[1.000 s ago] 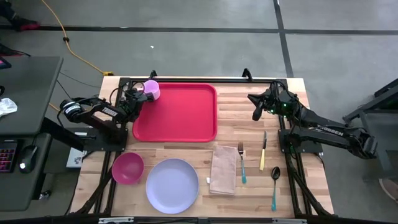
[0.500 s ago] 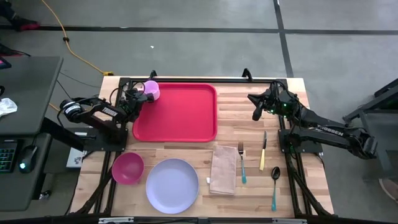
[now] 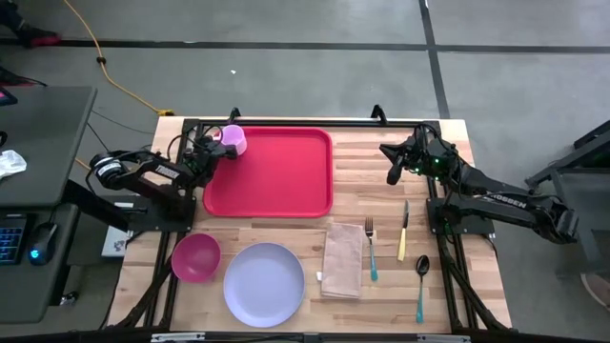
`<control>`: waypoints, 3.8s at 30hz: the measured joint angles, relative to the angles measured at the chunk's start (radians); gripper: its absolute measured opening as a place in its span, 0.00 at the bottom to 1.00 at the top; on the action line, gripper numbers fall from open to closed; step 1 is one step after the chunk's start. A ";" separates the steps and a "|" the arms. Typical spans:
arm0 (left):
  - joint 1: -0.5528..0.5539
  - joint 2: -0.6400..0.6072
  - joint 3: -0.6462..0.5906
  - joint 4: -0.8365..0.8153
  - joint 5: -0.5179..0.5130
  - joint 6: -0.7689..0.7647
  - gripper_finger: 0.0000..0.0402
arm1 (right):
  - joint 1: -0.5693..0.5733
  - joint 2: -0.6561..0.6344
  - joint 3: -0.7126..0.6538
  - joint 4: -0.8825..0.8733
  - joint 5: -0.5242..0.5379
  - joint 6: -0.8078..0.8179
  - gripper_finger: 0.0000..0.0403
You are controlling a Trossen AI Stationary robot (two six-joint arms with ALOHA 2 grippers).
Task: Set up tray
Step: Put the pink mug on the red tray, then put the blue plate to the bottom right of the pink mug on the red tray
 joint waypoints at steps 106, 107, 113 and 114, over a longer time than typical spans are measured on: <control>-0.001 -1.395 0.592 -1.654 0.762 0.094 0.40 | 0.031 -0.002 0.000 0.039 -0.096 0.213 0.04; -0.001 -1.396 0.579 -1.610 0.750 0.105 0.40 | 0.036 -0.002 0.000 0.044 -0.084 0.213 0.04; -0.002 -1.395 0.428 -1.403 0.767 0.121 0.40 | 0.062 -0.002 0.000 0.065 -0.028 0.213 0.04; -0.002 -1.395 0.401 -1.368 0.773 0.120 0.40 | 0.066 -0.002 0.000 0.065 -0.020 0.213 0.04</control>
